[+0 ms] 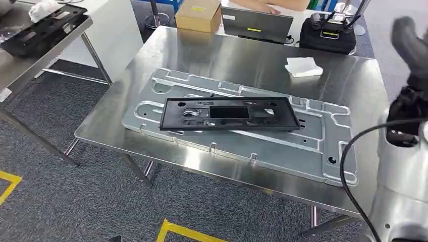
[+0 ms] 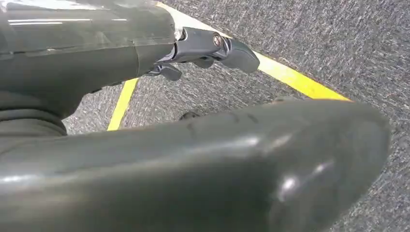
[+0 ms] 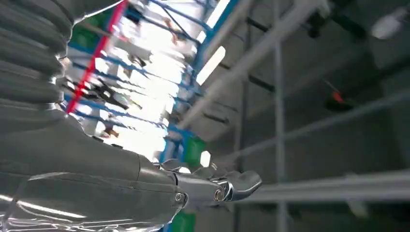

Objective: Take the parts from the cabinet and place them on the table.

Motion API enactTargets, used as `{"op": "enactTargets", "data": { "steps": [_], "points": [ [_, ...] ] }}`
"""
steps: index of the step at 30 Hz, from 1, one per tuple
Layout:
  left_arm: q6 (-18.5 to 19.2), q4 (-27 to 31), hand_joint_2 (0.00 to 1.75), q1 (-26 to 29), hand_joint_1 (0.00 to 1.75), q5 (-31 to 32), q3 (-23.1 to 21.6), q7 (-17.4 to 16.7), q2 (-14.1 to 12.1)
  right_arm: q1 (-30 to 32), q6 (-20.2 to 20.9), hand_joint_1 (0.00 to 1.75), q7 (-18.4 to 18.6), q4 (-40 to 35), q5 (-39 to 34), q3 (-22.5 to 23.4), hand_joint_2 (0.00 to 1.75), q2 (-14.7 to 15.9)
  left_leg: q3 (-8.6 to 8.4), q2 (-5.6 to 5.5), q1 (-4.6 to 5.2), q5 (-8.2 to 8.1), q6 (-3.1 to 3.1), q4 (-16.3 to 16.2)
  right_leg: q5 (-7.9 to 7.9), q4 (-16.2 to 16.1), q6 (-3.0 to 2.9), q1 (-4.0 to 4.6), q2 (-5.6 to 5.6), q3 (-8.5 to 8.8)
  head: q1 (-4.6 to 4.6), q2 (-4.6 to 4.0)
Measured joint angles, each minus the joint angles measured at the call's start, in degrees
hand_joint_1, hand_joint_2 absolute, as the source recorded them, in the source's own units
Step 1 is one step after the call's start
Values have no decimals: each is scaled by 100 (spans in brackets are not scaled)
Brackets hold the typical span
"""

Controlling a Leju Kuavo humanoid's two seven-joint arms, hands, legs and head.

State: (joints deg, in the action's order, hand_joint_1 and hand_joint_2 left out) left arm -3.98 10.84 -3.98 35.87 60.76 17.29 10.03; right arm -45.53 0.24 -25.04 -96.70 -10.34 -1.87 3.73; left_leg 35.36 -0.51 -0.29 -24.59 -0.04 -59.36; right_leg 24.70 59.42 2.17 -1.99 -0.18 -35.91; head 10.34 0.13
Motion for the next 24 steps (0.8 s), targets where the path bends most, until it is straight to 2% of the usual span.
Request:
{"op": "enactTargets", "data": {
  "steps": [3, 4, 6, 11, 13, 14, 15, 16, 17, 19, 20, 21, 22, 23, 24],
  "points": [
    [-7, 0, 0, -2, 0, -17, 63, -4, -2, 826, 175, 0, -484, -632, 31, 346, 175, 51, 1, 1, 7, -15, 17, -6, -1, -11, 2, -6, -2, 3, 2, -2],
    [-4, 0, 0, -5, 0, -44, 79, -9, -2, 1132, 197, 0, -550, -813, -15, 443, 0, 51, 1, 1, 8, -18, 22, -7, -1, -13, 2, -7, -2, 3, 2, 0],
    [0, 0, 0, -11, 0, -147, 162, -13, 0, 1686, 149, 0, -620, -1077, 64, 582, 0, 9, 2, 1, 12, -18, 38, -19, -10, -14, 14, -11, 1, 7, 2, 0],
    [-20, 0, 0, -3, 0, -321, 360, 59, 7, 3193, -270, 0, -884, -1361, 968, 792, 0, -196, 44, -16, 23, -2, 78, -64, -41, -18, 66, -25, 17, 7, 0, 0],
    [-22, 0, 0, -1, 0, -321, 408, 77, 7, 3580, -339, 0, -932, -1370, 1095, 845, 0, -247, 55, -17, 42, 20, 118, -64, -78, -54, 118, -42, 16, 11, 2, -2],
    [-22, 0, 0, -5, 0, -321, 439, 77, 11, 3727, -408, 0, -850, -1379, 1200, 901, 0, -266, 35, -14, 34, 68, 160, 5, -108, -88, 156, -37, 11, 24, 2, -2],
    [-22, 0, 0, -11, 0, -321, 459, 79, 20, 3888, -410, 0, -759, -1379, 1217, 961, 0, -275, 12, 22, -28, 150, 193, 103, -44, -36, 159, -59, 6, 29, 2, -2],
    [-22, 0, 0, -17, 0, -323, 474, 81, 28, 4094, -391, 0, -692, -1374, 1189, 1037, 0, -288, 15, 21, -19, 204, 239, 174, 211, 109, 145, -33, 14, -22, -5, -2],
    [-20, 0, 0, -17, 0, -337, 479, 83, 37, 4331, -362, 0, -681, -1352, 1139, 1118, 0, -299, 50, 12, -15, 255, 271, 194, 538, 440, 131, -33, 10, -119, -2, 0],
    [4, 0, 0, 0, 0, -341, 479, 83, 44, 4856, -180, 0, -740, -1168, 1086, 1313, 0, -345, 165, -7, 6, 334, 274, 190, 1099, 1263, 132, -14, 8, -339, -5, -2],
    [22, 0, 0, 14, 0, -343, 483, 83, 44, 5071, -54, 0, -836, -1000, 1095, 1433, 0, -389, 238, -7, 20, 383, 271, 184, 1203, 1487, 126, -13, 8, -349, -5, -2],
    [35, 0, 0, 22, 0, -343, 483, 83, 46, 5212, 13, 0, -915, -887, 1099, 1530, 0, -430, 309, -6, 30, 430, 259, 175, 1138, 1440, 114, -9, 9, -234, -5, -2],
    [39, 0, 0, 24, 0, -343, 483, 83, 46, 5306, 59, 0, -945, -811, 1117, 1613, 0, -463, 381, -1, 33, 476, 241, 158, 961, 1202, 98, -4, 11, -15, -2, -2],
    [41, 0, 0, 20, 0, -343, 485, 83, 46, 5368, 92, 0, -941, -763, 1137, 1686, 0, -487, 462, 8, 33, 522, 218, 136, 754, 786, 77, 5, 11, 316, -5, 0],
    [42, 0, 0, 13, 0, -343, 485, 85, 48, 5397, 127, 0, -924, -732, 1152, 1742, 0, -511, 539, 12, 33, 571, 191, 108, 663, 318, 49, 13, 10, 681, -5, 0]
  ]
}}
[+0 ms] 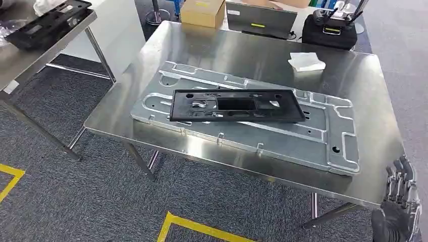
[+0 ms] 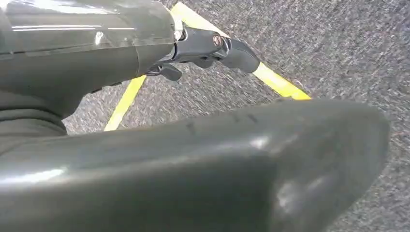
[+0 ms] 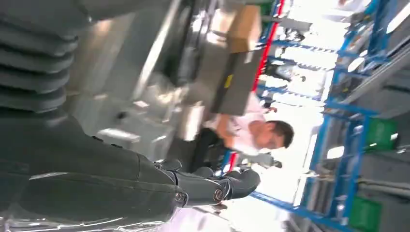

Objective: Take the parts from the cabinet and place them on the table.

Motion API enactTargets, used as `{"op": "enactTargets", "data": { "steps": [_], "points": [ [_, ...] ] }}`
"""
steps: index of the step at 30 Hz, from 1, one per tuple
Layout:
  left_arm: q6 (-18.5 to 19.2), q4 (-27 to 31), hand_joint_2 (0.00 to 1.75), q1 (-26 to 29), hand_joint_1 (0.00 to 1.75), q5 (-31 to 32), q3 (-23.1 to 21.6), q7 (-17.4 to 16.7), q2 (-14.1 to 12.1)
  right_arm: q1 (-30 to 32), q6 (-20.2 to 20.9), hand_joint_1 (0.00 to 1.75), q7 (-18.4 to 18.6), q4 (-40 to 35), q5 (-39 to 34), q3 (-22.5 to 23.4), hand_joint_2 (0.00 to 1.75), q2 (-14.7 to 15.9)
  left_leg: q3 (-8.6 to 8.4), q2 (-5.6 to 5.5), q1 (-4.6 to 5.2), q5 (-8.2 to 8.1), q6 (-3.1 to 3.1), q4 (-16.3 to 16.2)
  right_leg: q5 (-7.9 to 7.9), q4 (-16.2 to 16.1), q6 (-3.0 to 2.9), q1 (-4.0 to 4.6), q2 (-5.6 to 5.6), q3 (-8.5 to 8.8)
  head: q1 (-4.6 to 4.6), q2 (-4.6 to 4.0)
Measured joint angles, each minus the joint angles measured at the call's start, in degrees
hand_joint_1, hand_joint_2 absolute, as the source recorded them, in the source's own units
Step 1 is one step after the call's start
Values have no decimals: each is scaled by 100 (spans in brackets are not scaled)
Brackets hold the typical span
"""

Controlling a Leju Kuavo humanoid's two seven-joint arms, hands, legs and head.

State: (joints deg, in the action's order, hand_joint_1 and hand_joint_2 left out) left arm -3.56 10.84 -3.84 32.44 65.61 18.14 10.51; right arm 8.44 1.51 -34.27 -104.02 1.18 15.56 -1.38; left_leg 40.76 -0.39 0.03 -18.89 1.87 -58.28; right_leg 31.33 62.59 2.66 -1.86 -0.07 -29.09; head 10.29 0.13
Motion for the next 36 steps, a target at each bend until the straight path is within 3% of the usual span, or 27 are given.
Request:
{"op": "enactTargets", "data": {
  "steps": [1, 2, 5, 6, 7, 8, 10, 11, 12, 13, 14, 15, 17, 18, 21, 22, 23, 25, 26, 27, 28, 30, 31, 32, 33, 35, 36],
  "points": [
    [4, 0, 0, -29, 0, 2, 0, 2, 4, 2, 24, 0, 48, 18, 2, 51, 0, -20, 47, 12, 7, 50, -37, -47, 232, -525, -49, 23, -2, 335, 2, 2],
    [20, 0, 0, -26, 0, 6, 0, 7, 11, 42, 59, 0, 159, 48, -35, 94, 0, -50, 20, 17, 12, 91, -78, -12, 106, -439, -85, 74, -15, 319, 9, 0],
    [42, 0, 0, -23, 0, 44, 0, 18, 15, 58, 53, 0, 197, 355, 94, 413, 0, -192, -15, -29, -8, 276, -210, 91, 26, -496, -238, 132, -1, 264, -13, 0],
    [42, 0, 0, -9, 0, 44, 0, 20, 15, 38, 68, 0, 147, 571, 220, 548, 0, -256, 25, -41, -46, 295, -230, 121, -100, -542, -290, 58, 58, 188, -13, -2],
    [42, 0, 0, -8, 0, 44, 0, 18, 15, 0, 66, 0, 98, 790, 364, 672, 0, -284, 126, -24, -45, -7, -259, -39, -185, -548, -337, 57, 94, 101, -11, 0],
    [40, 0, 0, -1, 0, 46, 0, 18, 15, -36, 51, 0, 31, 1074, 546, 817, 0, -310, 233, -21, -52, -433, -286, -340, -264, -549, -368, 53, 116, 8, -9, 0],
    [39, 0, 0, 1, 0, 39, 7, 13, 15, -175, -112, 0, -118, 1816, 930, 1120, 0, -365, 399, -6, -78, -1152, -362, -1260, -422, -543, -363, 58, 190, -191, -11, -2],
    [35, 0, 0, -5, 0, 39, 9, 0, 15, -261, -261, 0, -165, 2260, 1162, 1269, 0, -370, 422, -3, -84, -1248, -389, -1646, -486, -531, -354, 58, 238, -277, -9, 0],
    [22, 0, 0, -9, 0, 37, 13, -9, 15, -369, -433, 0, -256, 2715, 1332, 1395, 0, -370, 368, 4, -91, -1157, -407, -1863, -545, -517, -341, 57, 291, -364, -9, 0],
    [4, 0, 0, -14, 0, 39, 18, -41, 15, -514, -687, 0, -351, 3327, 1507, 1551, 0, -357, 205, 9, -106, -963, -425, -1863, -597, -503, -328, 56, 348, -444, -11, 0],
    [-35, 0, 0, -26, 0, 35, 35, -85, 15, -700, -990, 0, -417, 4011, 1671, 1708, 0, -324, -106, 30, -118, -744, -429, -1616, -648, -474, -304, 56, 403, -519, -9, 0],
    [-102, 0, 0, -50, 0, 26, 59, -142, 15, -844, -1331, 0, -406, 4674, 1846, 1840, 0, -278, -516, 90, -122, -678, -422, -1174, -677, -437, -275, 52, 460, -580, -9, 0],
    [-201, 0, 0, -139, 0, 11, 107, -186, 15, -1042, -1821, 0, -343, 5726, 2116, 1994, 0, -184, -1413, 476, -82, -1103, -377, -79, -711, -345, -205, 78, 546, -628, -9, -2],
    [-236, 0, 0, -163, 0, -4, 131, -190, 15, -1121, -1987, 0, -323, 6192, 2186, 2049, 0, -146, -1362, 415, -48, -1170, -241, 0, -749, -344, -153, 84, 622, -625, -13, 2],
    [-267, 0, 0, -101, 0, -66, 171, -199, 13, -1274, -2083, 0, -319, 7125, 2254, 2136, 0, -123, -1257, 296, -15, -1013, -39, 75, -910, -414, -29, 55, 777, -636, -9, -2],
    [-269, 0, 0, -105, 0, -72, 197, -197, 22, -1313, -2098, 0, -267, 7365, 2273, 2168, 0, -99, -1194, 284, -37, -919, 12, 90, -723, -329, 22, 15, 536, -677, -11, -2],
    [-288, 0, 0, -107, 0, -79, 221, -192, 20, -1326, -2135, 0, -139, 7583, 2345, 2192, 0, -88, -1098, 235, -32, -837, 65, 96, -333, -116, 38, 10, 269, -754, -11, -2],
    [-359, 0, 0, -117, 0, -98, 280, -140, 35, -1328, -2291, 0, 454, 7946, 2591, 2210, 0, -28, -892, 110, 6, -680, 115, 90, 390, 684, 29, 38, 65, -931, -11, -2],
    [-415, 0, 0, -112, 0, -146, 297, -118, 44, -1327, -2356, 0, 875, 8156, 2758, 2208, 0, -18, -793, 33, 26, -601, 119, 76, 559, 1064, 11, 61, 43, -999, -11, 0],
    [-459, 0, 0, -108, 0, -188, 313, -102, 50, -1315, -2378, 0, 1121, 8280, 2857, 2206, 0, -18, -690, -35, 37, -533, 119, 64, 540, 1243, -10, 78, 33, -982, -11, -2],
    [-531, 0, 0, -104, 0, -203, 352, -87, 61, -1295, -2380, 0, 1440, 8431, 3004, 2188, 0, -22, -586, -115, 48, -461, 113, 46, 377, 1206, -49, 103, 26, -850, -11, 0],
    [-701, 0, 0, -100, 0, -295, 439, -57, 98, -1249, -2358, 0, 2295, 8699, 3396, 2066, 0, -77, -402, -254, 69, -341, 99, 3, -34, 451, -162, 158, -52, -231, -11, 0],
    [-770, 0, 0, -102, 0, -304, 457, -46, 114, -1239, -2319, 0, 2624, 8774, 3522, 2007, 0, -90, -341, -319, 79, -276, 87, -4, -73, -66, -235, 183, -198, 135, -11, 0],
    [-826, 0, 0, -108, 0, -308, 483, -44, 171, -1238, -2243, 0, 2945, 8830, 3617, 1955, 0, -94, -285, -351, 107, -218, 68, -16, 125, -532, -321, 196, -399, 396, -11, 0],
    [-876, 2, 0, -122, 0, -308, 509, -17, 175, -1230, -2155, 0, 3146, 8893, 3680, 1915, 0, -110, -272, -402, 99, -157, 47, -5, 99, -606, -278, 179, -367, 419, 4, 2],
    [-951, 2, 0, -101, 0, -306, 564, -13, 212, -1224, -1894, 0, 3505, 9008, 3786, 1823, 0, -120, -263, -482, 64, -23, -36, 71, 30, -637, -338, 229, -274, 365, -2, 0],
    [-975, 2, 0, -70, 0, -304, 575, -11, 219, -1216, -1789, 0, 3605, 9040, 3808, 1768, 0, -138, -241, -553, 95, 50, -86, 122, -54, -692, -371, 211, -215, 340, -2, 0]
  ]
}}
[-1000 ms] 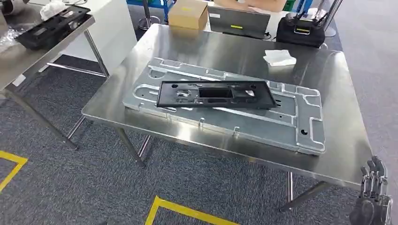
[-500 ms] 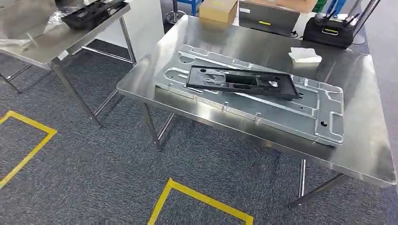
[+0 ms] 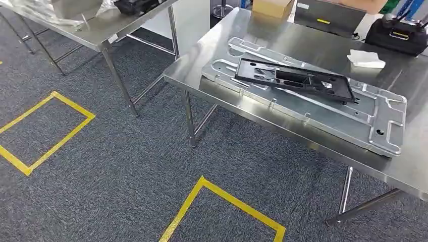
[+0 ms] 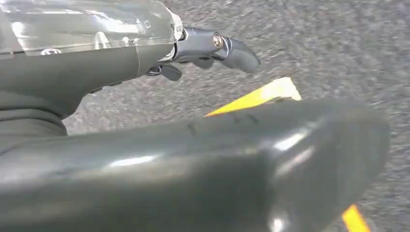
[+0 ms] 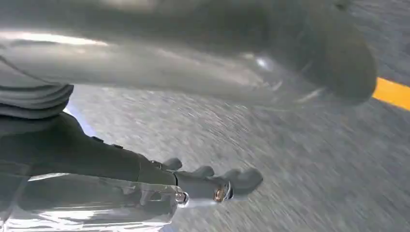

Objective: Take the parts from the cabinet and place them on the table.

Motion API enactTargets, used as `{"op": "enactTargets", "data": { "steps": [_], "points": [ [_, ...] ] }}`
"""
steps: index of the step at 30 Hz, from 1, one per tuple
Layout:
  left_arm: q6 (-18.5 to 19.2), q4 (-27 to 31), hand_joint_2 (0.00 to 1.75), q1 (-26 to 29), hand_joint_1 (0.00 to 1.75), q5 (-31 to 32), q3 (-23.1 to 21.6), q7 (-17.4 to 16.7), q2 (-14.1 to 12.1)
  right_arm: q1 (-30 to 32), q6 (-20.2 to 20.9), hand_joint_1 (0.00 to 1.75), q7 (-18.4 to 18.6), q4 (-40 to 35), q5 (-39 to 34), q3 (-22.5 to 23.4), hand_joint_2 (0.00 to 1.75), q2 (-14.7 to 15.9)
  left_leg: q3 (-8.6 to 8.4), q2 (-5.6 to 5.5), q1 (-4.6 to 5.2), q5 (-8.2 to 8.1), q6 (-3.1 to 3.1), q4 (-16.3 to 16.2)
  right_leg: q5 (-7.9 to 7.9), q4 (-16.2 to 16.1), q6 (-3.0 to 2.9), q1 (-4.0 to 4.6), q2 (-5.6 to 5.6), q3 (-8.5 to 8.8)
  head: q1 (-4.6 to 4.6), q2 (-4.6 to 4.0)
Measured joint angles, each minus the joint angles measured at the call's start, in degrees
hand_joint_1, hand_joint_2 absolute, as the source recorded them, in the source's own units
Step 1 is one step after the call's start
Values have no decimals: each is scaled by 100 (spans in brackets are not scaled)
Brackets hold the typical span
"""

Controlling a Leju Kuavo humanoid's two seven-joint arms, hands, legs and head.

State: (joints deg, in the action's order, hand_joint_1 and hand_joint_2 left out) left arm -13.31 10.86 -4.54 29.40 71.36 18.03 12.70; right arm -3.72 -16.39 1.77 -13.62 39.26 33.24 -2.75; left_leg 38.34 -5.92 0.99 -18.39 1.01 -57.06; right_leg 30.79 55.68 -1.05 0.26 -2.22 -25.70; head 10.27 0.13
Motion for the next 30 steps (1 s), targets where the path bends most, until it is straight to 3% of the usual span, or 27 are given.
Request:
{"op": "enactTargets", "data": {
  "steps": [1, 2, 3, 4, 5, 6, 7, 8, 9, 10, 11, 12, 13, 15, 16, 17, 18, 20, 21, 22, 23, 24, 25, 26, 27, 28, 30],
  "points": [
    [-19, 0, 0, 6, 0, 4, 4, -2, 8, -10, 78, 0, 50, 48, 22, -35, 0, -44, 45, 105, -18, -77, 13, -76, -110, -42, -10, -62, 103, -48, -7, 0],
    [-46, 0, 0, 13, 0, 4, 9, 0, 20, -4, 139, 0, 94, 59, 37, -61, 0, -48, 130, 324, -12, -463, -8, -282, -187, -63, -66, -62, 136, -127, 0, -2],
    [-50, 0, 0, 11, 0, 4, 13, 0, 33, 19, 170, 0, 116, 70, 48, -90, 0, -50, 218, 429, -59, -862, -56, -621, -244, -64, -73, -68, 203, -198, -2, 0],
    [-50, 0, 0, 5, 0, 0, 24, 2, 33, 39, 198, 0, 122, 96, 59, -124, 0, -57, 303, 483, -93, -1208, -108, -1033, -304, -58, -61, -69, 281, -268, 0, 0],
    [-55, 0, 0, 1, 0, 7, 35, 2, 35, 53, 261, 0, 150, 116, 91, -150, 0, -59, 368, 506, -132, -1439, -169, -1473, -363, -51, -45, -74, 377, -355, -2, -2],
    [-68, 0, 0, -1, 0, 24, 35, -7, 35, 55, 389, 0, 201, 135, 158, -188, 0, -61, 373, 523, -179, -1441, -226, -1822, -427, -36, -21, -80, 474, -448, -2, 0],
    [-85, 0, 0, 0, 0, 44, 35, -13, 35, 54, 536, 0, 240, 144, 298, -256, 0, -61, 291, 544, -224, -1234, -278, -1928, -456, -21, 9, -95, 548, -542, 0, 0],
    [-100, 0, 0, 1, 0, 50, 35, -22, 35, 54, 665, 0, 255, 146, 425, -340, 0, -66, 107, 568, -263, -987, -320, -1811, -497, 0, 48, -112, 626, -618, -2, -2],
    [-116, 0, 0, 3, 0, 66, 35, -39, 35, 52, 774, 0, 260, 149, 512, -411, 0, -70, -176, 617, -300, -789, -363, -1513, -529, 35, 84, -134, 702, -691, -2, 0],
    [-116, 0, 0, 1, 0, 91, 35, -59, 35, 50, 902, 0, 258, 153, 588, -489, 0, -70, -539, 732, -331, -751, -400, -1090, -556, 89, 124, -153, 760, -763, -2, -2],
    [-116, 0, 0, -17, 0, 157, 31, -91, 67, 32, 1046, 0, 238, 151, 664, -561, 0, -61, -1073, 982, -341, -1009, -428, -492, -561, 159, 175, -129, 801, -812, 4, 0],
    [-129, 0, 0, -43, 0, 181, 20, -116, 63, 35, 1191, 0, 212, 155, 735, -630, 0, -76, -1302, 996, -271, -1251, -357, -25, -566, 231, 229, -135, 861, -839, 0, 0],
    [-140, 0, 0, -48, 0, 229, 11, -142, 70, 21, 1281, 0, 209, 159, 774, -686, 0, -76, -1239, 982, -274, -1337, -218, 29, -602, 264, 280, -111, 932, -853, 0, -2],
    [-146, 0, 0, -21, 0, 264, -7, -177, 74, -30, 1394, 0, 192, 159, 872, -787, 0, -98, -1185, 884, -234, -1286, -116, 19, -680, 215, 370, -170, 1029, -830, 2, 0],
    [-151, 0, 0, 1, 0, 273, -11, -212, 79, -27, 1433, 0, 177, 162, 935, -845, 0, -118, -1178, 845, -254, -1216, -25, 56, -660, 247, 417, -212, 972, -845, 0, -2],
    [-146, 0, 0, 15, 0, 312, -18, -247, 83, -21, 1440, 0, 177, 164, 984, -901, 0, -124, -1133, 824, -243, -1181, 24, 53, -439, 416, 440, -222, 655, -910, 0, -2],
    [-124, 0, 0, 14, 0, 356, -26, -280, 83, -8, 1449, 0, 174, 173, 1019, -944, 0, -142, -1072, 778, -233, -1138, 68, 50, -124, 793, 432, -231, 445, -1066, -2, -2],
    [-81, 0, 0, 14, 0, 437, -61, -406, 89, 34, 1425, 0, 200, 183, 1023, -1001, 0, -159, -963, 659, -185, -1061, 110, 43, 367, 1703, 418, -201, 278, -1411, 0, 0],
    [-61, 0, 0, 19, 0, 483, -72, -483, 92, 56, 1414, 0, 249, 188, 1029, -1010, 0, -159, -915, 575, -154, -1025, 125, 39, 473, 2023, 395, -182, 262, -1511, 0, 0],
    [-61, 0, 0, 23, 0, 512, -94, -540, 101, 69, 1409, 0, 293, 190, 1032, -1016, 0, -159, -896, 497, -132, -994, 131, 38, 409, 2014, 362, -159, 252, -1468, 0, -2],
    [-61, 0, 0, 26, 0, 570, -126, -607, 109, 72, 1412, 0, 355, 190, 1027, -1023, 0, -159, -892, 420, -112, -974, 131, 36, 242, 1763, 319, -134, 237, -1303, 0, 0],
    [-63, 0, 0, 27, 0, 597, -164, -651, 114, 73, 1416, 0, 413, 190, 1005, -1023, 0, -159, -888, 350, -96, -954, 126, 36, 9, 1317, 261, -107, 202, -1034, 0, 0],
    [-65, 0, 0, 20, 0, 649, -197, -678, 129, 72, 1427, 0, 461, 190, 981, -1023, 0, -159, -892, 285, -78, -944, 126, 36, -244, 749, 187, -75, 84, -720, 0, -2],
    [-65, -2, 0, 18, 0, 664, -212, -693, 153, 84, 1433, 0, 492, 190, 966, -1023, 0, -151, -875, 246, -103, -936, 123, 36, -346, 325, 101, -55, -198, -515, 0, 0],
    [-63, -2, 0, -7, 0, 664, -216, -710, 168, 89, 1438, 0, 537, 194, 957, -1023, 0, -120, -844, 215, -42, -929, 99, 11, -292, 221, 61, -69, -312, -472, 0, 0],
    [-65, -2, 0, -25, 0, 673, -227, -710, 171, 95, 1444, 0, 564, 208, 940, -1023, 0, -129, -790, 133, -85, -904, 64, 3, -290, 140, 96, -50, -243, -452, 0, -2],
    [-61, -2, 0, -4, 0, 761, -308, -675, 175, 88, 1442, 0, 708, 208, 861, -1012, 0, -114, -764, 25, -119, -866, -2, 22, -302, 118, 77, -23, -148, -451, 0, 0]
  ]
}}
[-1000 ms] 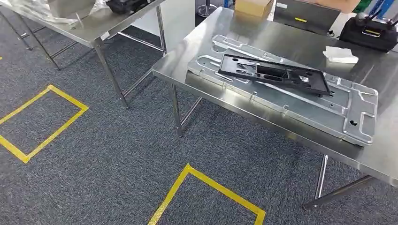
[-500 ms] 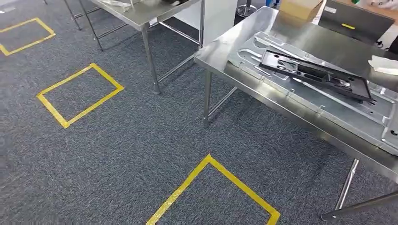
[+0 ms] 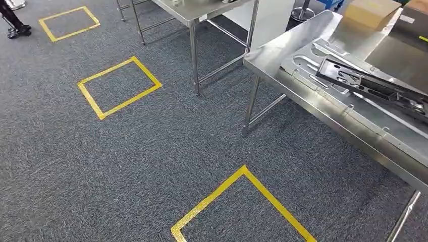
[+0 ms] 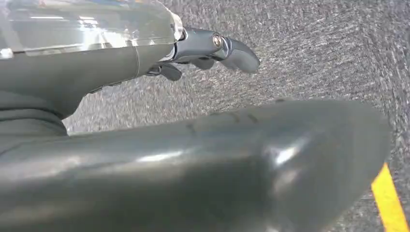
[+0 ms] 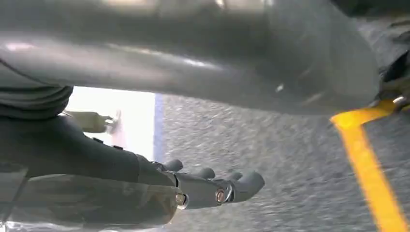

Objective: Take the parts from the cabinet and place them on the table.

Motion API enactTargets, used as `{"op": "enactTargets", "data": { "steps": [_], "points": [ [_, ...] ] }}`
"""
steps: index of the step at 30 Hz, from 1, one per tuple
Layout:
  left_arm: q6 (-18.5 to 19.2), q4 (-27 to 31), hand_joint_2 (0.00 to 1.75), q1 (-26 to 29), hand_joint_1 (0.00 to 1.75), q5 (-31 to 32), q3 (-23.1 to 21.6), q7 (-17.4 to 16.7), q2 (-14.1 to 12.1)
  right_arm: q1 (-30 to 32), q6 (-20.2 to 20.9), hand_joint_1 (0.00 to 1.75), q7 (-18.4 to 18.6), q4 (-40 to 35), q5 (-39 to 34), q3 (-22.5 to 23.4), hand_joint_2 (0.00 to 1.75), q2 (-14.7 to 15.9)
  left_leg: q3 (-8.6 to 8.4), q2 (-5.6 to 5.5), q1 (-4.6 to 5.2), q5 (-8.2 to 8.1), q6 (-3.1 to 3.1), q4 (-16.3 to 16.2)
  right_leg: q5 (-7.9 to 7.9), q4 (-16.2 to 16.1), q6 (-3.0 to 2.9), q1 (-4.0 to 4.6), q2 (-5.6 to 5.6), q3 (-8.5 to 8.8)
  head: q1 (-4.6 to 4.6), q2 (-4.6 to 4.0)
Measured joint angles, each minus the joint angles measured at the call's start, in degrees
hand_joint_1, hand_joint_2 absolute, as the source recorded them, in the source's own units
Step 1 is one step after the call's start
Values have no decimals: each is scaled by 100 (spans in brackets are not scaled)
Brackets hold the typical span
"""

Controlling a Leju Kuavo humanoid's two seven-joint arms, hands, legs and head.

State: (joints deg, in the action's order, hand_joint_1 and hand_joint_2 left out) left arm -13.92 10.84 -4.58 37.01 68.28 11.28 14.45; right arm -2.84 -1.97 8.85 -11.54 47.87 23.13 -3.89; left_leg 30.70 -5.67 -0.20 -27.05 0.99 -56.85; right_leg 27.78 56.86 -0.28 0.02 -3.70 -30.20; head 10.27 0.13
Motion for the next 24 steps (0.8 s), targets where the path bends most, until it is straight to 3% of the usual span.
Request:
{"op": "enactTargets", "data": {
  "steps": [1, 2, 3, 4, 6, 7, 8, 10, 11, 12, 13, 16, 17, 18, 19, 21, 22, 23, 24],
  "points": [
    [0, 0, 0, 2, 0, 17, -24, 24, -2, -7, 0, 0, 44, 0, -31, 22, 0, 0, 23, -21, 36, -14, -34, -18, -44, -88, -34, -70, 77, 32, 2, 0],
    [0, 0, 0, 0, 0, 30, -39, 54, -2, -4, 0, 0, 78, 0, -67, 41, 0, -2, 62, 174, 25, -104, -47, -143, -60, -124, -45, -71, 168, 59, 0, -2],
    [0, 0, 0, -10, 0, 74, -50, 72, -4, 15, -2, 0, 92, 0, -83, 50, 0, 0, 218, 344, 31, -314, -70, -449, -56, -129, -75, -74, 232, 56, 9, 0],
    [2, 0, 0, -12, 0, 100, -68, 76, -4, 39, -2, 0, 111, 2, -96, 61, 0, 2, 426, 417, 9, -536, -99, -874, -53, -127, -79, -69, 313, 55, 9, 0],
    [4, 0, 0, -5, 0, 111, -120, 81, -4, 57, -7, 0, 122, 4, -107, 105, 0, 4, 829, 475, -21, -847, -163, -1700, -48, -117, -83, -65, 477, 42, 9, -2],
    [2, 0, 0, 6, 0, 120, -144, 81, -7, 55, -11, 0, 124, 7, -116, 131, 0, 4, 890, 491, -44, -814, -181, -1819, -45, -109, -77, -66, 546, 35, 9, 0],
    [-7, 0, 0, 19, 0, 127, -155, 85, -7, 53, -18, 0, 124, 4, -120, 144, 0, 4, 801, 516, -61, -660, -195, -1646, -38, -99, -66, -71, 608, 35, 9, 0],
    [-35, 0, 0, 23, 0, 157, -179, 109, -7, 50, -26, 0, 124, 5, -124, 175, 0, 4, 335, 623, -79, -200, -208, -768, -12, -65, -27, -81, 730, 42, 9, -2],
    [-50, 0, 0, 16, 0, 192, -183, 129, -7, 48, -26, 0, 124, 7, -124, 184, 0, 4, 27, 793, -80, -15, -196, -213, 11, -29, 9, -84, 791, 47, 9, 0],
    [-59, 0, 0, 1, 0, 203, -186, 140, -4, 54, -31, 0, 124, 7, -118, 188, 0, 9, -7, 912, -14, -124, -147, -86, 40, -2, 55, -44, 829, 35, 9, 0],
    [-88, 0, 0, 5, 0, 201, -186, 144, -2, 52, -33, 0, 122, 7, -98, 192, 0, 9, -3, 826, -29, -83, -80, -77, 50, 4, 91, -43, 865, 35, 7, -2],
    [-120, 0, 0, 50, 0, 194, -183, 142, 0, -5, -44, 0, 122, 7, -63, 192, 0, 9, 55, 708, 1, -51, 29, -57, 24, -10, 195, -61, 957, 62, 9, -2],
    [-125, 0, 0, 51, 0, 194, -183, 142, 4, -5, -50, 0, 122, 7, -61, 192, 0, 11, 19, 667, -37, -2, 82, -21, 94, 51, 246, -101, 832, 49, 7, 0],
    [-142, 0, 0, 42, 0, 192, -183, 138, 4, 10, -55, 0, 120, 7, -52, 192, 0, 13, 41, 621, -36, 13, 108, -21, 302, 269, 253, -103, 614, -48, 7, 0],
    [-170, 0, 0, 30, 0, 186, -183, 118, 4, 21, -57, 0, 98, 7, -46, 194, 0, 11, 65, 584, -32, 33, 138, -22, 568, 679, 255, -107, 495, -237, 7, 0],
    [-232, 0, 0, 31, 0, 183, -183, 44, 15, 35, -77, 0, 21, 13, 13, 194, 0, 13, 98, 479, -1, 47, 159, -28, 944, 1550, 261, -105, 415, -643, 7, 0],
    [-276, 0, 0, 34, 0, 181, -183, 0, 15, 37, -96, 0, -33, 15, 48, 194, 0, 13, 105, 415, 12, 50, 161, -31, 963, 1777, 255, -105, 409, -754, 7, 0],
    [-335, 0, 0, 39, 0, 179, -183, -46, 17, 41, -116, 0, -92, 15, 75, 192, 0, 15, 102, 346, 21, 52, 157, -35, 834, 1709, 239, -100, 401, -727, 7, -2],
    [-387, 0, 0, 41, 0, 179, -181, -83, 24, 42, -124, 0, -144, 15, 109, 192, 0, 20, 96, 273, 24, 53, 156, -41, 594, 1388, 212, -94, 384, -583, 7, 0]
  ]
}}
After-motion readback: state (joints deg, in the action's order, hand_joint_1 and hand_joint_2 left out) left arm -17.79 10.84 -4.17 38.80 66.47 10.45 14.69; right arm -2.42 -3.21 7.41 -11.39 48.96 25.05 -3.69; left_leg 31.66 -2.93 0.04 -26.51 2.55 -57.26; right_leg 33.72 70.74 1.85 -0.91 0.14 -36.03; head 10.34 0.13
